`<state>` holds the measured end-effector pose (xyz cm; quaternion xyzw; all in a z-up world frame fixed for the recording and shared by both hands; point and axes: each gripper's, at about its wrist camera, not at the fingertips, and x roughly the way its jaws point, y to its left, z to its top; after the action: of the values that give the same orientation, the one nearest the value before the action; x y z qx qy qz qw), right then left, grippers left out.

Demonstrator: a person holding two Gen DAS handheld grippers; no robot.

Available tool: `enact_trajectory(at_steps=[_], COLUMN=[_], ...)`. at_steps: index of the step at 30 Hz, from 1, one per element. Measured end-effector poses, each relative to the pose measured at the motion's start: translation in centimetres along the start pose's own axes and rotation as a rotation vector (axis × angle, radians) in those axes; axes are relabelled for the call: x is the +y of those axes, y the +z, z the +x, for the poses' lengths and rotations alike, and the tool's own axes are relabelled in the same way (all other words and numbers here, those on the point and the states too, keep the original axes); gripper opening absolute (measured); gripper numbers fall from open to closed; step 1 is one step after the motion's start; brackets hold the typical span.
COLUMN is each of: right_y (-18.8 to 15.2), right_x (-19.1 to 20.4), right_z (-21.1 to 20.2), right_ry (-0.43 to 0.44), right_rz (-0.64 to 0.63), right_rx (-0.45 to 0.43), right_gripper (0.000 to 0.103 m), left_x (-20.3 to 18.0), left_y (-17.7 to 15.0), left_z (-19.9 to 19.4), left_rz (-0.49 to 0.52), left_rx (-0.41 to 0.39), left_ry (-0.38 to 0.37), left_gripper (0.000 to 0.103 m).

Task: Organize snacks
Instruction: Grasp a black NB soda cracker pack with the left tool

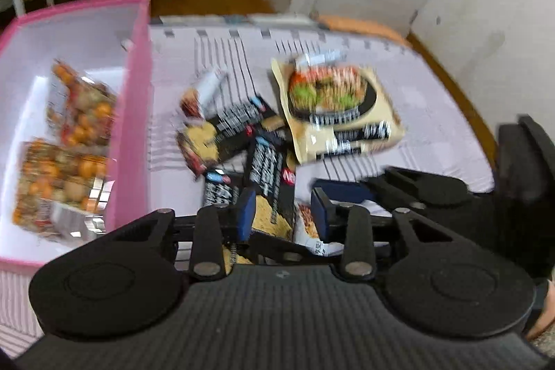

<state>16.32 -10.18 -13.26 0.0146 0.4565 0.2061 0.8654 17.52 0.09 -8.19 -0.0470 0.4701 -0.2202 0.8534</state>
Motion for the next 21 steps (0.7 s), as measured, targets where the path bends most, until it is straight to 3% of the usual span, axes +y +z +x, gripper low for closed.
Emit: enact_trajectory(at_steps=[3,6,11,15,21], right_y=[-0.2,-0.6,-0.9,-1.2,-1.9], right_x=[-0.3,-0.1,0.0,0.7,1.8], right_z=[0.7,1.3,1.5,1.6,0.2], right_ry=[0.038,0.03,0.043,-0.027,-0.084], right_rz=[0.042,0.029,0.046,-0.006,-0.067], right_rx=[0.015,0.022,-0.009,-0.059,-0.092], right_gripper=[0.085,0.087,0.096,0.087,0.074], left_x=[-0.2,-0.1,1.0,1.4,1.8], left_y=[0.2,0.2,-0.3,-0.5,-0.9], left_z=[2.9,4.9,5.5,5.7,5.4], left_rz=[0.005,0.025,-0.021,-0.076,-0.113], left_rx=[0.067,0.076,0.092,0.12,0.102], left_ry=[0.055,0.122,0.069,0.026,0.016], left_gripper=[0.031,0.031,0.031,0.022,0.022])
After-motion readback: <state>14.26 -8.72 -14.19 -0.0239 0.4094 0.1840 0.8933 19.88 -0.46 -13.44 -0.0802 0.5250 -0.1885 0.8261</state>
